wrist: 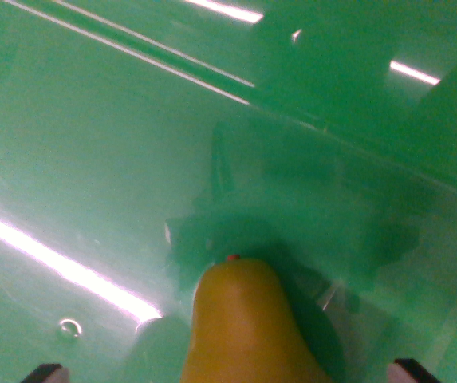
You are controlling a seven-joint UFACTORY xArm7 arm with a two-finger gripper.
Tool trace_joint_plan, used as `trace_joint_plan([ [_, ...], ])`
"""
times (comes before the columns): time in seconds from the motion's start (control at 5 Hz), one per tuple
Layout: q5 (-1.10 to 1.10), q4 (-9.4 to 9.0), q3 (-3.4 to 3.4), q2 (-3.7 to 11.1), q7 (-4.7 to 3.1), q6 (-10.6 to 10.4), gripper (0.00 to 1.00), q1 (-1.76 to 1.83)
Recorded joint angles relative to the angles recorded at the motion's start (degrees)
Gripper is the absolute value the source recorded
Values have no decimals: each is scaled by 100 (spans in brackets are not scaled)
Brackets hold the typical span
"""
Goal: Pick fruit
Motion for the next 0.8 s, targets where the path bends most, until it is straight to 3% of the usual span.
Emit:
trace_joint_plan([
  [0.2, 0, 0, 0, 0, 0, 0, 0, 0],
  [0.4, 4, -100, -3, 64, -144, -163, 0, -24],
  [0.6, 4, -100, -3, 64, -144, -163, 0, -24],
  [0.8, 7, -178, -5, 113, -256, -290, 0, -43],
])
